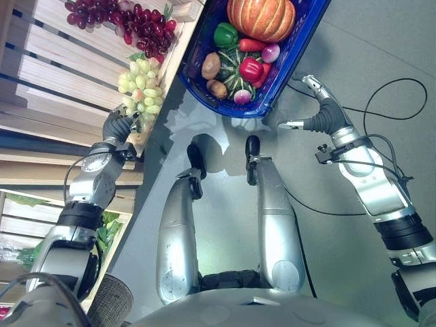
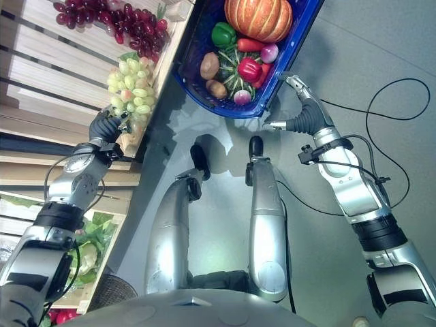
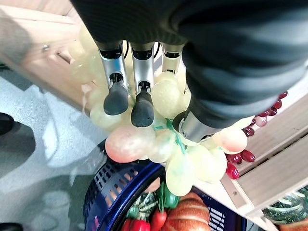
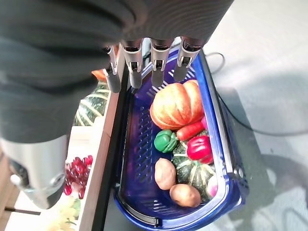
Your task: Pick up fruits and vegetables into the basket
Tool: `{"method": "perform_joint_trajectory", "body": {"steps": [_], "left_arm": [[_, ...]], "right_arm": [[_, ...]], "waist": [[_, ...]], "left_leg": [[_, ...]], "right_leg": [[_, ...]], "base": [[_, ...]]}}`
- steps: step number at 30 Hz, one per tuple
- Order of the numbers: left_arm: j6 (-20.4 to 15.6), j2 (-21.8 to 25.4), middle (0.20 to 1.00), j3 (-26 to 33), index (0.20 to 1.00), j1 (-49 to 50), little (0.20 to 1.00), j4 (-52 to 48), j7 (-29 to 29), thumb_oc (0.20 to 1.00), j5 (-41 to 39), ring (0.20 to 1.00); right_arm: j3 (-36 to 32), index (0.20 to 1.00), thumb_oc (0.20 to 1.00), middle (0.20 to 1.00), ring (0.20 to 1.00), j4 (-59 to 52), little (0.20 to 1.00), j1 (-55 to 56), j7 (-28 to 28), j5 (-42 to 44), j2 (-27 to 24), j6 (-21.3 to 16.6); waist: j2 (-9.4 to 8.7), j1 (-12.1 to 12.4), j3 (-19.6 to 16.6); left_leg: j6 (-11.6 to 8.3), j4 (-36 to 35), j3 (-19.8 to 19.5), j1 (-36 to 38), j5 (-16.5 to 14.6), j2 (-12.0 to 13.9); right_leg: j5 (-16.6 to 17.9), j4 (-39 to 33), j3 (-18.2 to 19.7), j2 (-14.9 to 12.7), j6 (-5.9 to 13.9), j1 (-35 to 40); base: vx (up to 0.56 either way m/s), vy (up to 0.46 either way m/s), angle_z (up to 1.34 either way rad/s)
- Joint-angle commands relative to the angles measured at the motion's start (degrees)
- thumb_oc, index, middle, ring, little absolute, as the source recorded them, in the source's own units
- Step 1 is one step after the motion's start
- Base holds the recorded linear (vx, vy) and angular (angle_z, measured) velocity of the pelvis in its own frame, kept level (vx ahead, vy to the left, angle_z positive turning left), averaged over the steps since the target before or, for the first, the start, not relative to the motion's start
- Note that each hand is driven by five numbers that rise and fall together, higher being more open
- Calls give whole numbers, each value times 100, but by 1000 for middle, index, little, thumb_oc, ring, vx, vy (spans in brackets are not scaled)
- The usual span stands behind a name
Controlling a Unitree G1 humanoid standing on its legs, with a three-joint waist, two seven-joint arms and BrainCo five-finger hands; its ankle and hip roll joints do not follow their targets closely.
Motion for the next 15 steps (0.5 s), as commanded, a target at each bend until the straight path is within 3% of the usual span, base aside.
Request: {"method": "perform_joint_trajectory", "body": {"steps": [1,10,15], "left_arm": [[-85,-99,200,259,200,281,200,-527,-238,200,-297,200],[40,-110,200,380,200,722,200,-1685,-501,200,-699,200],[152,-82,200,412,200,890,200,-2198,-689,200,-753,200]], "right_arm": [[15,1000,1000,1000,1000,-464,1000,-92,-270,-595,-326,39],[237,1000,1000,1000,1000,-414,1000,-362,-503,-2082,-446,497],[421,1000,1000,1000,1000,-331,1000,-612,-541,-2834,-531,527]], "waist": [[296,-100,-138],[424,92,-138],[453,233,-138]], "left_leg": [[291,133,469,364,-578,-102],[339,66,429,583,-623,-206],[377,24,375,693,-645,-278]], "right_leg": [[-40,-459,-57,444,184,456],[-71,-522,-140,372,193,684],[-62,-586,-220,336,212,829]], "base": [[3,22,6],[-1,5,5],[-6,-32,6]]}}
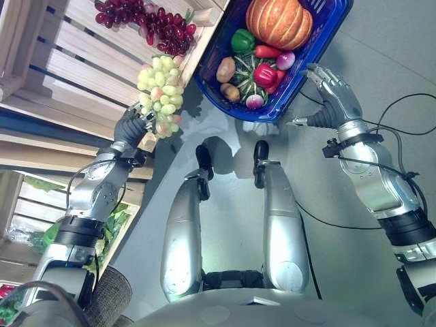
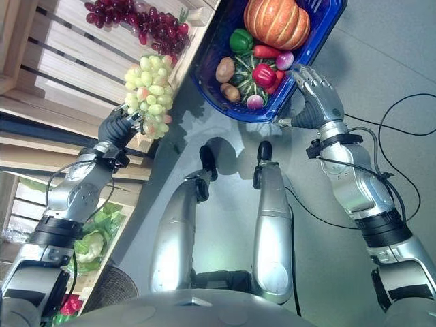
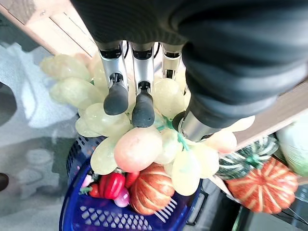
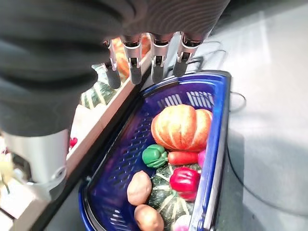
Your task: Pick up fruits and vegetables into the basket
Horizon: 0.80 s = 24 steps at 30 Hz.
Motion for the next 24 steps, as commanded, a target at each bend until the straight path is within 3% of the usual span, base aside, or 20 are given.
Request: {"method": "perform_joint_trajectory", "body": {"steps": [1,10,11,14,24], "left_arm": [[-157,-28,200,319,200,198,200,-535,-296,200,-292,200],[26,81,200,202,200,186,200,-1172,-752,200,-239,200],[68,105,200,209,200,127,200,-1230,-812,200,-244,200],[127,122,200,186,200,106,200,-1309,-896,200,-226,200],[687,339,200,-419,200,-359,200,-1753,-1726,200,-19,200]], "right_arm": [[154,1000,1000,1000,1000,-284,1000,-334,-228,-544,-357,-107],[659,1000,1000,1000,1000,-167,1000,-917,39,-683,-394,-228],[708,1000,1000,1000,1000,-173,1000,-1022,39,-720,-393,-221],[768,1000,1000,1000,1000,-171,1000,-1092,40,-738,-392,-240],[1571,1000,1000,1000,1000,-93,1000,-1876,140,-422,-253,-760]], "waist": [[269,-52,-229],[257,172,-229],[252,182,-229],[249,203,-229],[237,329,-229]], "left_leg": [[453,335,403,276,-833,-270],[526,341,288,324,-856,-362],[565,292,331,197,-688,-355],[573,280,318,205,-682,-362],[615,213,223,311,-635,-443]], "right_leg": [[-25,-496,-45,391,268,435],[5,-510,-179,350,274,546],[180,-585,-231,332,229,433],[189,-589,-244,331,232,441],[283,-662,-343,304,245,579]], "base": [[-13,-41,3],[-22,-52,10],[-86,-43,5],[-33,-35,15],[-7,-31,8]]}}
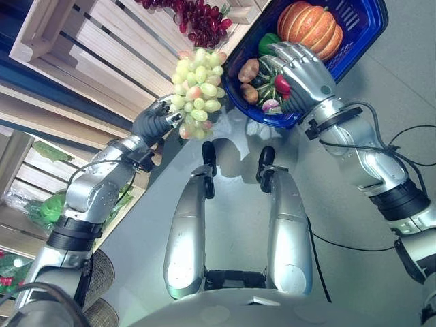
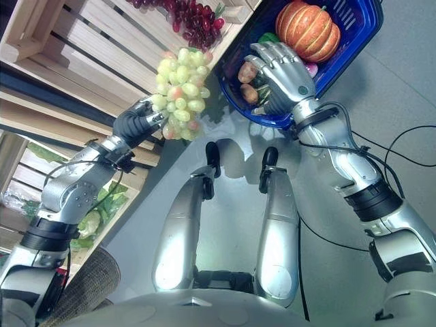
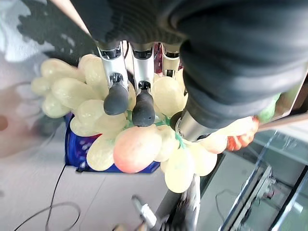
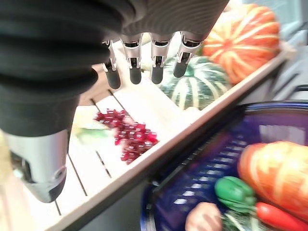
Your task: Pick up fruits and vegetables into the basket
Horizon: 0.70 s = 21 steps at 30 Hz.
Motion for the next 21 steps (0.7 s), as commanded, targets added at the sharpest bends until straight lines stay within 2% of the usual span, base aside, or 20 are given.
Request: {"method": "perform_joint_trajectory", "body": {"steps": [1,4,11,21], "left_arm": [[-91,66,200,-68,200,-6,200,-608,-411,200,59,200],[42,151,200,-321,200,-226,200,-668,-545,200,177,200],[224,294,200,-735,200,-656,200,-644,-828,200,514,200],[166,469,200,-1198,200,-1066,200,-696,-1238,200,836,200]], "right_arm": [[143,1000,1000,1000,1000,-214,1000,-333,32,245,-27,-367],[400,1000,1000,1000,1000,-162,1000,-516,24,317,49,-551],[875,1000,1000,1000,1000,-86,1000,-915,209,491,103,-693],[1253,1000,1000,1000,1000,37,1000,-1177,436,848,136,-634]], "waist": [[188,-82,-255],[192,-71,-255],[204,-70,-255],[218,-77,-255]], "left_leg": [[643,400,505,258,-923,-416],[652,376,476,280,-914,-450],[655,368,449,295,-902,-492],[666,388,431,258,-906,-532]], "right_leg": [[320,-566,3,352,339,301],[334,-583,-4,355,345,325],[350,-596,-6,356,345,335],[367,-600,1,354,346,303]], "base": [[2,-16,8],[1,-16,7],[0,-2,1],[0,0,0]]}}
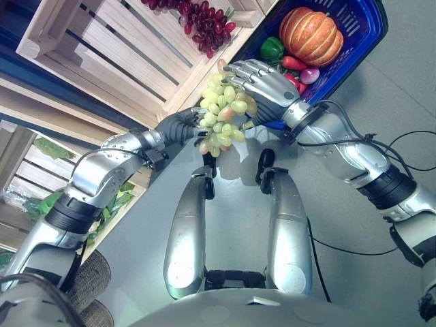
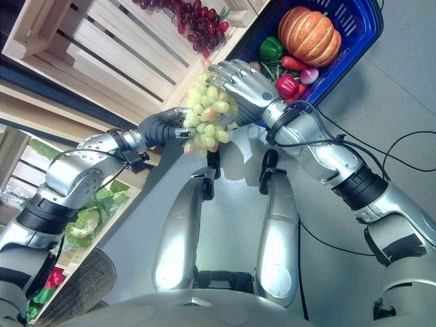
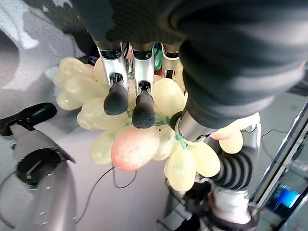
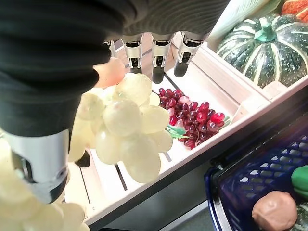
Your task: Pick up fruits and vegetables into the basket
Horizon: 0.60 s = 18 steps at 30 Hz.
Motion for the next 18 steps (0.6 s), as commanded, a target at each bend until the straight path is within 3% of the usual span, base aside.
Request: {"method": "perform_joint_trajectory", "body": {"steps": [1,7,12,18], "left_arm": [[-317,-183,200,-121,200,-207,200,-701,-395,200,15,200],[-313,-246,200,-262,200,-339,200,-661,-297,200,24,200],[-441,-321,200,-213,200,-259,200,-625,-101,200,-65,200],[-440,-487,200,-176,200,-105,200,-768,-236,200,-87,200]], "right_arm": [[273,1000,1000,1000,1000,-91,1000,-459,3,213,94,-236],[296,1000,1000,1000,1000,-52,1000,-467,-35,254,192,-291],[219,1000,1000,1000,1000,-155,1000,-337,-52,324,214,-51],[74,1000,1000,1000,1000,-269,1000,-171,54,587,326,-263]], "waist": [[221,-86,-255],[204,-118,-255],[159,-137,-255],[163,-137,-255]], "left_leg": [[654,381,486,211,-925,-503],[653,370,489,203,-919,-508],[665,393,491,174,-926,-505],[669,381,479,176,-917,-511]], "right_leg": [[358,-616,81,402,365,208],[371,-621,98,428,374,189],[372,-611,101,459,382,174],[372,-594,102,463,378,170]], "base": [[0,0,0],[0,0,0],[0,0,0],[0,0,0]]}}
